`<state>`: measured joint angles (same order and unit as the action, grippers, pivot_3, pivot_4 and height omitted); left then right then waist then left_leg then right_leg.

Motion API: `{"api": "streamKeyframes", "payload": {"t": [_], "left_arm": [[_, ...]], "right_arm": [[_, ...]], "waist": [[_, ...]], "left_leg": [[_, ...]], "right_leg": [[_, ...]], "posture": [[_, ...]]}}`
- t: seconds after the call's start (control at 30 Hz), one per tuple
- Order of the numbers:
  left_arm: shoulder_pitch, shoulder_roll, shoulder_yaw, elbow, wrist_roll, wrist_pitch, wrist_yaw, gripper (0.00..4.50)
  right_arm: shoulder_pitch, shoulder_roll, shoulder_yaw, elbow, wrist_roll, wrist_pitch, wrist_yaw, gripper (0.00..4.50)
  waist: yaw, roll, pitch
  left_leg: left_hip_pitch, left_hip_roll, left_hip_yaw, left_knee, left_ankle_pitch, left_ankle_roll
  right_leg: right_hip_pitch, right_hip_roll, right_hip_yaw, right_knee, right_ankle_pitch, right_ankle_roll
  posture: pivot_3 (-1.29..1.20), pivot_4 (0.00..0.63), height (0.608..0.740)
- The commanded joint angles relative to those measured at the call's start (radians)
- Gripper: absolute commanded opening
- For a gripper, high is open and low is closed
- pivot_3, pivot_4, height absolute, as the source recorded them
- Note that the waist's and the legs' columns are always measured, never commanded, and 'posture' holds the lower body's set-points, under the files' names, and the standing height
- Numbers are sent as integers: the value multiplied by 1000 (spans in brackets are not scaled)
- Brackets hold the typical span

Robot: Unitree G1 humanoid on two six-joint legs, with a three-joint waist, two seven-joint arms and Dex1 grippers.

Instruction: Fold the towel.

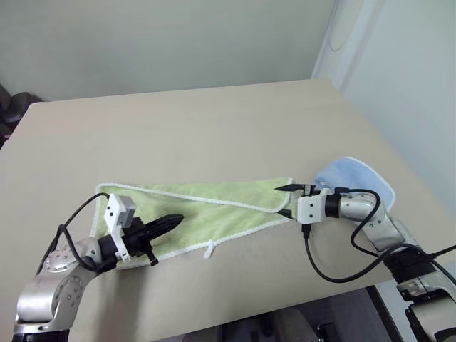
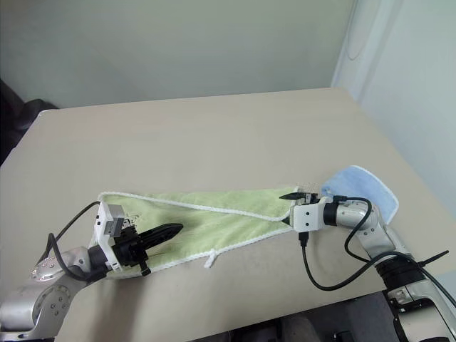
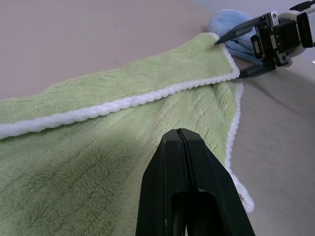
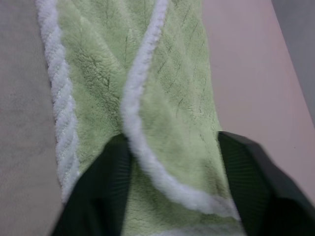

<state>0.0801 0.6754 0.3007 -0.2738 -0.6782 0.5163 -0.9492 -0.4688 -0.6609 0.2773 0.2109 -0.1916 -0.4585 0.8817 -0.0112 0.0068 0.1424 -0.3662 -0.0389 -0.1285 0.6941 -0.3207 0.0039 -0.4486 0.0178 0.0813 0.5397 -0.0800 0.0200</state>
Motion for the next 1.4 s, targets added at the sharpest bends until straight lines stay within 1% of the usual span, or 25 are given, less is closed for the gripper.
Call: {"api": "streamKeyframes", "payload": {"t": [0.03, 0.13, 0.17, 0.33, 0.4, 0.47, 0.57, 0.6, 0.63, 0.73, 0.77, 0.87, 0.9, 0.93, 1.03, 1.1, 1.13, 1.17, 1.2, 1.23, 1.27, 1.33, 1.37, 1.4], "left_arm": [[-17, 3, 8, -10, -5, -9, 6, 0], [-29, 0, 2, -2, -1, -10, 6, 0], [-33, -2, 0, 1, 1, -11, 7, 0], [-88, -28, 11, 45, 24, -45, 43, 0], [-118, -26, 8, 75, 64, -79, 65, 0], [-158, -13, -5, 121, 138, -137, 90, 0], [-240, 34, -15, 222, 212, -148, 112, 0], [-266, 57, -21, 256, 238, -148, 116, 379], [-294, 88, -31, 285, 262, -153, 103, 592], [-388, 180, -78, 363, 334, -211, 38, 1589], [-434, 210, -104, 406, 364, -235, 13, 2021], [-586, 306, -226, 550, 478, -350, -122, 3082], [-634, 329, -265, 597, 515, -391, -165, 3469], [-693, 350, -308, 655, 561, -442, -204, 3765], [-899, 371, -422, 864, 699, -599, -280, 3765], [-1039, 357, -480, 992, 756, -679, -347, 3765], [-1107, 345, -499, 1047, 762, -676, -414, 3765], [-1162, 337, -512, 1088, 756, -651, -493, 3945], [-1202, 341, -539, 1119, 770, -673, -577, 4158], [-1234, 345, -565, 1148, 787, -693, -631, 4361], [-1269, 347, -594, 1182, 825, -727, -656, 4475], [-1332, 342, -641, 1252, 903, -790, -634, 4475], [-1359, 339, -664, 1281, 940, -822, -625, 4475], [-1379, 337, -691, 1304, 970, -846, -638, 4475]], "right_arm": [[-3, -5, -15, -35, 27, -10, 5, 1384], [4, -9, -20, -45, 37, -5, 8, 190], [7, -11, -22, -48, 41, -2, 9, 49], [26, -19, -29, -66, 50, 13, 8, 49], [31, -19, -33, -71, 42, 18, -8, 49], [32, -17, -39, -76, 32, 20, -30, 49], [31, -14, -36, -77, 28, 25, -42, 49], [31, -14, -35, -78, 27, 26, -45, 0], [31, -13, -34, -78, 26, 27, -48, 0], [28, -14, -34, -72, 26, 28, -52, 0], [24, -13, -34, -67, 26, 28, -53, 0], [4, -6, -29, -45, 24, 27, -55, 0], [-3, -2, -27, -38, 22, 26, -57, 0], [-8, 1, -26, -33, 21, 25, -58, 0], [-22, 8, -24, -14, 19, 18, -59, 0], [-31, 12, -22, 5, 15, 10, -59, 0], [-37, 14, -20, 17, 13, 5, -60, 0], [-42, 15, -19, 27, 11, 0, -62, 0], [-47, 17, -18, 34, 10, -3, -63, 0], [-51, 19, -18, 40, 8, -5, -64, 0], [-53, 22, -17, 44, 8, -5, -65, 0], [-54, 25, -17, 48, 6, -7, -68, 0], [-53, 27, -16, 49, 6, -7, -68, 0], [-49, 28, -16, 51, 6, -8, -69, 0]], "waist": [[0, 0, 0], [0, 0, 0], [0, 0, 0], [1, 0, 0], [1, 0, 0], [1, 0, 0], [1, 0, 0], [1, -1, 0], [1, -1, 0], [2, -2, -1], [4, -2, -1], [11, -3, -1], [12, -4, -1], [13, -4, -1], [15, -5, -2], [17, -8, -3], [17, -10, -4], [18, -11, -5], [18, -12, -5], [18, -11, -5], [17, -11, -5], [16, -11, -5], [14, -11, -5], [12, -11, -5]], "left_leg": [[0, 0, 0, 0, 0, 0], [0, 0, 0, 0, 0, 0], [0, 0, 0, 0, 0, 0], [0, 0, 0, 0, 0, 0], [0, 0, 0, 0, 0, 0], [0, 0, 0, 0, 0, 0], [0, 0, 0, 0, 1, 1], [1, 0, 0, 0, 1, 2], [1, 0, 0, 0, 2, 2], [0, 0, 0, -1, 2, 2], [0, 0, 0, -1, 2, 2], [0, 0, -1, -1, 2, 2], [0, 0, -1, -2, 2, 2], [0, -1, -1, -2, 2, 2], [0, -1, -1, -4, 2, 1], [-1, -1, -1, -6, 2, 2], [-2, -1, -1, -8, 2, 2], [-2, -1, -1, -10, 4, 3], [-2, -1, -1, -11, 9, 12], [-2, -1, -1, -13, 9, 13], [-2, -1, -1, -14, 9, 13], [-2, -1, -1, -16, 9, 13], [-2, 0, -1, -16, 10, 13], [-2, 0, -1, -17, 10, 14]], "right_leg": [[0, 0, 0, 0, 0, 0], [0, 0, 0, 0, 0, 0], [0, 0, 0, 0, 0, 0], [0, 0, 0, 0, 0, 0], [0, 0, 0, 0, 0, 0], [0, 0, 0, 0, 0, 0], [0, 0, 0, 0, 1, -1], [0, 0, 0, 0, 1, -2], [0, 0, 0, 0, 2, -3], [0, 0, -1, 0, 3, -4], [0, 0, -1, 0, 3, -5], [-1, 0, -1, 0, 5, -6], [-1, 0, -1, 0, 5, -7], [-1, -1, -1, 0, 5, -7], [-2, -1, -1, 0, 5, -7], [-4, -1, -1, 0, 5, -6], [-4, -2, -1, 0, 6, -6], [-5, -2, -1, -1, 8, -5], [-5, -3, -1, -1, 9, -7], [-5, -3, -1, -2, 12, -10], [-6, -3, -1, -3, 12, -11], [-6, -3, -1, -4, 11, -9], [-6, -3, -2, -4, 8, -4], [-6, -3, -2, -4, 7, -2]], "posture": [[0, 150, 740], [0, 150, 740], [0, 150, 740], [0, 150, 740], [0, 150, 740], [0, 150, 740], [0, 150, 740], [0, 150, 740], [0, 150, 740], [0, 150, 740], [0, 150, 740], [0, 150, 740], [0, 150, 740], [0, 150, 740], [0, 150, 740], [0, 150, 740], [0, 150, 740], [0, 150, 740], [0, 150, 740], [0, 150, 740], [0, 150, 740], [0, 150, 740], [0, 150, 740], [0, 150, 740]]}}
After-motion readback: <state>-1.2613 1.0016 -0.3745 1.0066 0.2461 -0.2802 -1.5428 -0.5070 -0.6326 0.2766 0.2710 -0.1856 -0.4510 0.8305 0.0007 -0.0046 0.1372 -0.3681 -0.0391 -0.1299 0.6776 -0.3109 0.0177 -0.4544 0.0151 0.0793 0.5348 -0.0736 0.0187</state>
